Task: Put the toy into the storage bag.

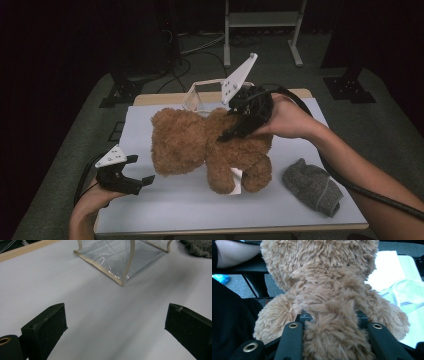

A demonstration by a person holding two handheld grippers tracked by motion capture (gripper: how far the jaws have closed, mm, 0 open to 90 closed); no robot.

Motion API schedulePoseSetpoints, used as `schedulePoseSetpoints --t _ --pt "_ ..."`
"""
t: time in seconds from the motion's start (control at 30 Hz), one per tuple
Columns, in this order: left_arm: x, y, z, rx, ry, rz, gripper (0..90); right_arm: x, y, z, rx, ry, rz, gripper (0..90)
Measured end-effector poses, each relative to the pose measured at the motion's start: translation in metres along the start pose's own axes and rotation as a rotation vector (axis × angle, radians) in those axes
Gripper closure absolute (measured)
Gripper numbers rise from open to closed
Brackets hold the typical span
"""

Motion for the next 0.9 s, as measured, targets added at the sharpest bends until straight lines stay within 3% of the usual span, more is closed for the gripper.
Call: schedulePoseSetpoints --t 0.23,0.53,0.9 --pt "0.002 0.001 0.002 -0.004 -0.012 0.0 2.9 -0.013 -0.018 -0.023 0.017 -0.008 0.026 63.0" --pt "0.003 0.008 0.006 0.021 -0.018 0.014 2.9 -0.042 -0.037 -0.044 0.016 -0.002 0.07 62.9" --pt "0.004 0.011 0.009 0.035 -0.018 0.014 2.9 -0.082 -0.043 -0.06 0.036 0.013 0.105 62.8"
Point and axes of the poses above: each handheld gripper's, and its own axes: y roughly forward along the jaws, z roughly out of its underside, x roughly to its left, the point moved 9 cm from there along y, roughly forward along the jaws, and after that the axes turned 10 degrees about z, right-handed, at the moved point
